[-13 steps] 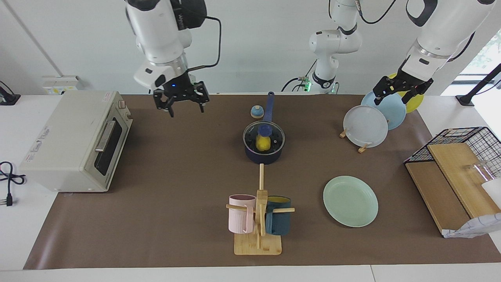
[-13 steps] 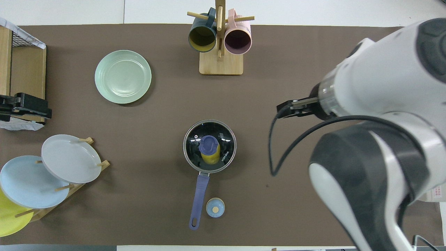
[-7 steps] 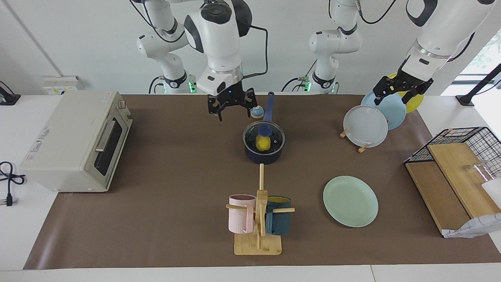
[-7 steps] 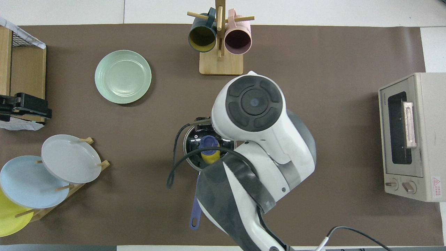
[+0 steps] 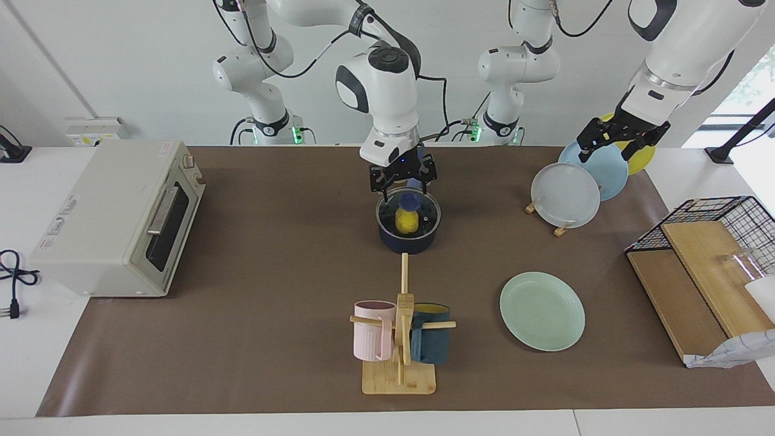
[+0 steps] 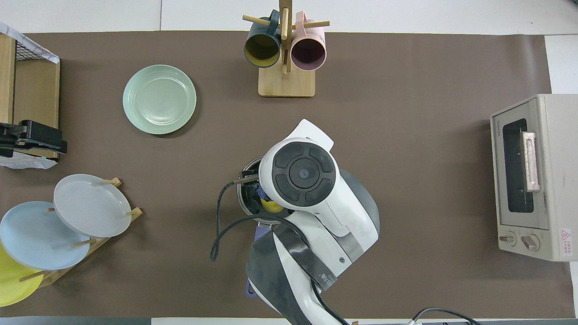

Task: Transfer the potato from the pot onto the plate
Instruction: 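Reach the right gripper over the glass lid on the saucepan, then grasp the glass lid knob with the right gripper and lift it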

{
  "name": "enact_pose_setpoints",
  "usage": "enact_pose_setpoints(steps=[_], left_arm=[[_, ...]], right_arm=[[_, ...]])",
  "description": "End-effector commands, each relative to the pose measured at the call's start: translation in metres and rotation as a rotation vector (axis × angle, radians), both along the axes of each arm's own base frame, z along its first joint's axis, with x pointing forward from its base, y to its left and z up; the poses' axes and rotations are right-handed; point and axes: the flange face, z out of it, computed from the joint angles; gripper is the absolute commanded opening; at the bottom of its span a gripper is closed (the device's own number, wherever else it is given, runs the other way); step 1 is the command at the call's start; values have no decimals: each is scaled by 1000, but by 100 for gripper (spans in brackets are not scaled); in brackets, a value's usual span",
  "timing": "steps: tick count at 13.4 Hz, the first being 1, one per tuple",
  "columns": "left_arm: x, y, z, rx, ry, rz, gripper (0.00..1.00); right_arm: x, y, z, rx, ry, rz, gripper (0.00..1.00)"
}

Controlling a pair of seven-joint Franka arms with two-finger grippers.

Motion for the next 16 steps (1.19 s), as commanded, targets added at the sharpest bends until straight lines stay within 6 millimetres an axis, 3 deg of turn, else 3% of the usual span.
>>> enact_pose_setpoints(steps=[1, 5, 7, 14, 16], left_arm=[[-6, 2, 3, -6, -4, 14, 100], [-6, 2, 3, -6, -4, 14, 100], [-6, 2, 3, -6, -4, 14, 100], [-6, 2, 3, -6, -4, 14, 100], [-6, 2, 3, -6, -4, 14, 100]], right_arm=[[-18, 9, -19, -18, -23, 29, 100], [-17, 14, -37, -65, -42, 57, 100], [-27, 29, -48, -87, -53, 101, 100], [-21, 29, -59, -83, -69, 98, 100], [-20, 30, -63, -101, -80, 112, 96]])
